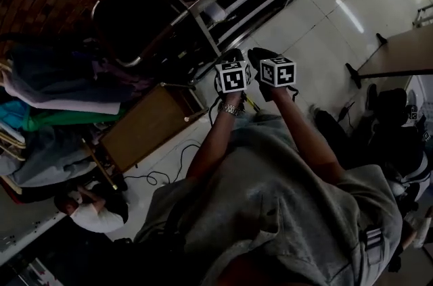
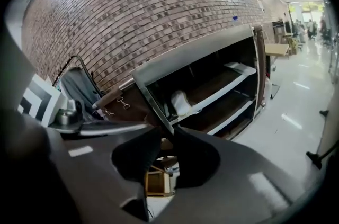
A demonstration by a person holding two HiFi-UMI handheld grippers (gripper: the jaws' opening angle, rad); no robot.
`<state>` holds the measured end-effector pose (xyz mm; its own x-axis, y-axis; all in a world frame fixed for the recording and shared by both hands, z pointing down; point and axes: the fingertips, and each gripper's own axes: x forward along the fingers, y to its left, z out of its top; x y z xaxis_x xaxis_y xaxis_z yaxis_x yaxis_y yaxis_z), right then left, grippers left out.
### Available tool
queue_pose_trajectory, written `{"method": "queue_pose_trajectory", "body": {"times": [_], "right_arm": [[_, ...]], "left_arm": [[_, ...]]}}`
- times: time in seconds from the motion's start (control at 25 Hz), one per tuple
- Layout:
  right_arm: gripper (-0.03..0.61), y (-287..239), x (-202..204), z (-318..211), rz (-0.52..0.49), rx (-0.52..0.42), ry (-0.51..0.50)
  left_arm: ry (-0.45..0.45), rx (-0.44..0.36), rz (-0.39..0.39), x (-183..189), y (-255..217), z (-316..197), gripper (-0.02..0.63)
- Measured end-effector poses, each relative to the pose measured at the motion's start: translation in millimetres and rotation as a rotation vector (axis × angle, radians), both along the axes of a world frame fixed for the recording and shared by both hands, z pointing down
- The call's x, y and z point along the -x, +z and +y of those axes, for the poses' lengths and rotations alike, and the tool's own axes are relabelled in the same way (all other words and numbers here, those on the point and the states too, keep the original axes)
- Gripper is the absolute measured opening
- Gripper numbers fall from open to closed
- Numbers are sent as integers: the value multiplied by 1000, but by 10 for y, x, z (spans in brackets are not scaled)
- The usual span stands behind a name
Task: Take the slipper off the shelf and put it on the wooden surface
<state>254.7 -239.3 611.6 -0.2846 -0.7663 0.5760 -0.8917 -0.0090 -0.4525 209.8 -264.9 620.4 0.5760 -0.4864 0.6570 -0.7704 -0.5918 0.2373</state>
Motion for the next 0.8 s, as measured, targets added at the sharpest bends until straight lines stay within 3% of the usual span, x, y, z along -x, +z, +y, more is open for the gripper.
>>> {"method": "queue_pose_trajectory", "body": {"times": [0.12,0.28,0.36,0.6,0.8], "right_arm": [[97,141,-2,-306,-51,16,-18],[207,355,40,-778,-125,52,-72],[215,489,18,-993,-131,67,-76],[297,1305,18,-1656,-283,194,13],[361,1864,-36,-2202,-419,237,138]], "left_arm": [[-20,11,5,21,79,-201,3],[-69,16,-18,128,101,-536,3],[-95,13,-25,195,76,-657,3],[-196,40,-39,477,164,-925,3],[-229,118,-40,538,433,-839,3]]}}
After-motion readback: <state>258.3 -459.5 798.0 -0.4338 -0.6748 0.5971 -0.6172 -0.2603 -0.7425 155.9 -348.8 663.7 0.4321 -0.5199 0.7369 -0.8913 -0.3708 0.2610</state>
